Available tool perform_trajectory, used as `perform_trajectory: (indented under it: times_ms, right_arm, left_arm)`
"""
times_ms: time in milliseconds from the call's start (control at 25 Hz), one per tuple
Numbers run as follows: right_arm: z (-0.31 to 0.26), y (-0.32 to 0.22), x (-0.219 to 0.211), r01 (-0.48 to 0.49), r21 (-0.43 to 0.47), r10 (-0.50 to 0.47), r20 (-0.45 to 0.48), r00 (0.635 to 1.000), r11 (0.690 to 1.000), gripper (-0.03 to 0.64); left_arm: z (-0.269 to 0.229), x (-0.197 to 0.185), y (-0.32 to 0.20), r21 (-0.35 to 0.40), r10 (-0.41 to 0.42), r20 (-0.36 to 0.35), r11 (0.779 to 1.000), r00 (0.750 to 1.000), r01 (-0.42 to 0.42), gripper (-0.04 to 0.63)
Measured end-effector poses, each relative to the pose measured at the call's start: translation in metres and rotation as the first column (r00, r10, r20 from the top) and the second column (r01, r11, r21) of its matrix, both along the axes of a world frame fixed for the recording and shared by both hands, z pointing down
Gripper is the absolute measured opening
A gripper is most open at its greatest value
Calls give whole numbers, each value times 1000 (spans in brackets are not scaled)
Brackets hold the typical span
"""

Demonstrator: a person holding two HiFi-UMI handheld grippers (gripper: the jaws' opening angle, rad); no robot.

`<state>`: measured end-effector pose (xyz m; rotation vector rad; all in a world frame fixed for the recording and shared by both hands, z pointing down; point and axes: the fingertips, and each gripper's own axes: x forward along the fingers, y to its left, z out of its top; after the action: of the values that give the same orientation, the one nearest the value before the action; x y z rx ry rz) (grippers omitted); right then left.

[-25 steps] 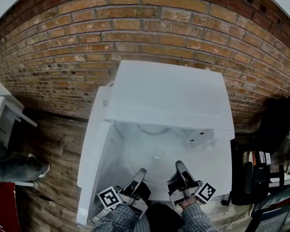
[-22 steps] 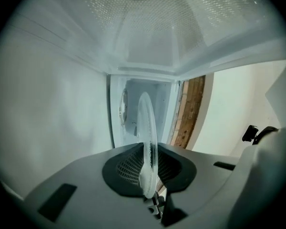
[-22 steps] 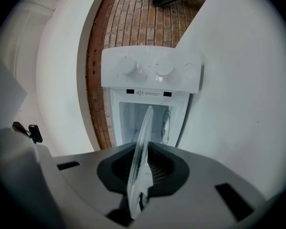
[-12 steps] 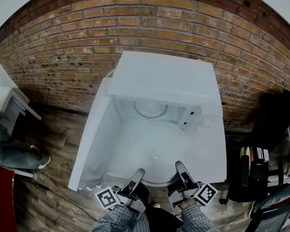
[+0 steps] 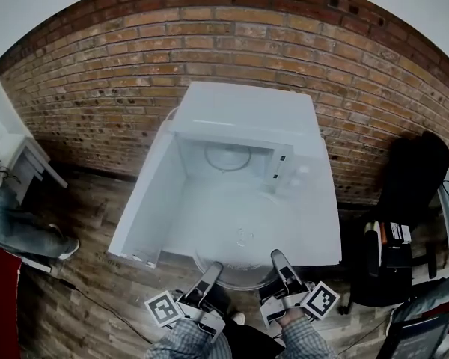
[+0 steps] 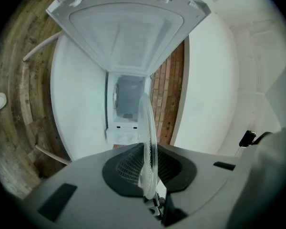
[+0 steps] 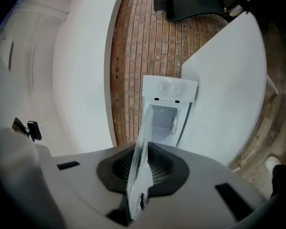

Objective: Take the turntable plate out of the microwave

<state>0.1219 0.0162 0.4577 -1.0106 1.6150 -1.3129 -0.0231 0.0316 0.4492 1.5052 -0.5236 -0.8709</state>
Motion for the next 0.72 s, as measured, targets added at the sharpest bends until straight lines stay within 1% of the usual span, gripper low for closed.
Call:
perform_trajectory:
  times_ms: [280, 480, 720]
  right_arm:
    - [-22, 18, -5, -15, 13, 14, 11, 1000, 1000, 44]
    - [-40, 16, -7, -43, 47, 43, -3, 999, 998, 44]
    - [-58, 7, -15, -74, 64, 75, -22, 997, 995, 44]
  left_arm:
    - [-21, -3, 16, 6, 20, -2, 1000, 1000, -20, 44]
    - [-40, -7, 9, 39, 59, 5, 998, 998, -59, 44]
    - [-56, -17, -4, 62, 78, 6, 995, 997, -78, 44]
